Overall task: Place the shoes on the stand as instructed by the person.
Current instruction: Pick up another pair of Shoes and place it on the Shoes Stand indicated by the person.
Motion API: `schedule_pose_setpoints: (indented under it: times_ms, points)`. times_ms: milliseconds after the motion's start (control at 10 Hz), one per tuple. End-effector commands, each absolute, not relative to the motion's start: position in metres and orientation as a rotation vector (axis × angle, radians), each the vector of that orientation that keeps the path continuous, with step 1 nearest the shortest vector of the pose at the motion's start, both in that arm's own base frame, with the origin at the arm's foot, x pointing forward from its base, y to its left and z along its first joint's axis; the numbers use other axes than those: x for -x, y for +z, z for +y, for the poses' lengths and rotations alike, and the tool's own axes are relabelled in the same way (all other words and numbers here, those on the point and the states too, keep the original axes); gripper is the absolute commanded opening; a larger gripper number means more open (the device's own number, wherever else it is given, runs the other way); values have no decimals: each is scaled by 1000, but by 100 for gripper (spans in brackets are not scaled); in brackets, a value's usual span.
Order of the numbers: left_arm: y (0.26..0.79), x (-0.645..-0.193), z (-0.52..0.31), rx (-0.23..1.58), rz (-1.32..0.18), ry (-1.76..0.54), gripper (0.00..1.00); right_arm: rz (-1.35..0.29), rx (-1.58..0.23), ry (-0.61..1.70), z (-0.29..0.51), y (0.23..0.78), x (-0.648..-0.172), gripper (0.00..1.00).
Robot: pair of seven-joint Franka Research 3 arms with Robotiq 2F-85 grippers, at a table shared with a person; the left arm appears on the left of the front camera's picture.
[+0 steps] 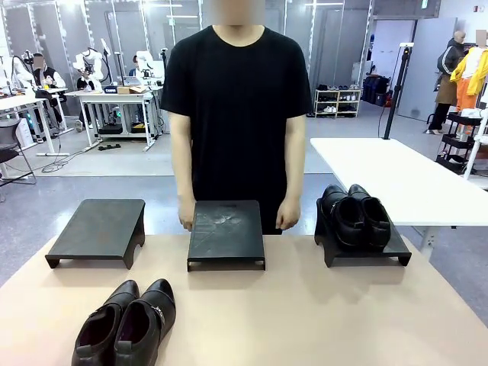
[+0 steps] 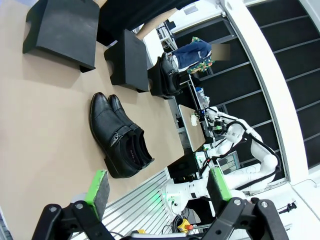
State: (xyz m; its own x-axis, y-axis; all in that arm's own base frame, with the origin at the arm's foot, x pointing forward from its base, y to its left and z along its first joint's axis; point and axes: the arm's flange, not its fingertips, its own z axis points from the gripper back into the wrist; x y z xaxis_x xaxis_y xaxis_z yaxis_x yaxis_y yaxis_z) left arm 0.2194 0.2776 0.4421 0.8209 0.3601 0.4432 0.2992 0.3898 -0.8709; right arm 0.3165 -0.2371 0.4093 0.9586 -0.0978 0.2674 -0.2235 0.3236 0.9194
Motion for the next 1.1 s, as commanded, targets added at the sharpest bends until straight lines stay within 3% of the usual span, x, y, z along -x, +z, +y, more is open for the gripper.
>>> schedule_pose_setpoints:
  times_ms: [0,300,1000]
  points:
    - [442,-219,279,1203,-664,21,100,-273,-1304,25,-254,384,-322,100]
    - [442,-219,279,1203,-664,21,100,-273,-1347,-99,-265,361,-324,100]
    - [442,-219,279,1203,-664,21,100,-256,-1328,-33,-255,359,-309,100]
